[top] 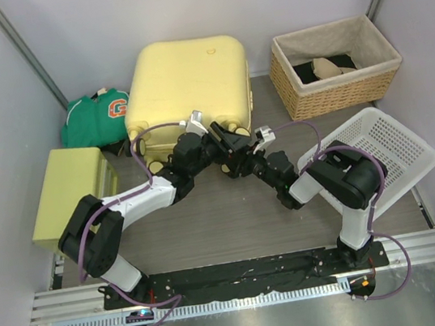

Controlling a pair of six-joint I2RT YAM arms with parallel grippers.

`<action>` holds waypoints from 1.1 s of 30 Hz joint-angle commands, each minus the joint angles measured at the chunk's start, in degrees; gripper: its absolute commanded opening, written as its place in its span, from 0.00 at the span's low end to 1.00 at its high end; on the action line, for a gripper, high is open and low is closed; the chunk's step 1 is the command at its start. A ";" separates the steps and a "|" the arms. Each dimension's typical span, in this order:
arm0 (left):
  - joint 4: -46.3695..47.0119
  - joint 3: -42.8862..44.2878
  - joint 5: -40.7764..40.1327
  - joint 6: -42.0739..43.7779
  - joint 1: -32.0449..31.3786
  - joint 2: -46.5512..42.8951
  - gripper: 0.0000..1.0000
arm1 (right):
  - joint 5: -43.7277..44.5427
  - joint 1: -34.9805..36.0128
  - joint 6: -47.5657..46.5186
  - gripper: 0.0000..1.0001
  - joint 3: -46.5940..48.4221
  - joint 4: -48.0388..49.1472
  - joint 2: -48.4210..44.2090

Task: Open, take out, and arrange the luggage
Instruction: Unzip the luggage at the center of the board.

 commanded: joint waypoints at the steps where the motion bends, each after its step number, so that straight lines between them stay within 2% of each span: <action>1: 18.33 4.46 7.90 -4.59 -4.93 -2.28 0.00 | 1.35 1.51 0.18 0.42 9.37 21.34 0.52; 8: 19.13 3.85 7.81 -5.29 -5.29 -1.66 0.00 | 2.58 2.21 -0.53 0.34 10.78 21.34 0.43; 15: 19.57 2.88 6.84 -4.95 -5.29 -2.45 0.00 | 4.07 2.21 -0.53 0.02 10.25 21.34 -0.27; 18: 19.13 1.92 6.14 -4.51 -4.76 -3.50 0.00 | 7.75 2.12 -0.96 0.01 7.89 21.34 -1.06; 26: 16.67 0.68 4.82 -2.49 -3.36 -6.14 0.00 | 24.88 2.30 -0.53 0.01 0.77 21.34 -2.73; 33: 14.47 -0.37 3.51 -0.90 -2.21 -7.81 0.00 | 33.77 2.91 -2.90 0.01 -2.66 21.34 -5.71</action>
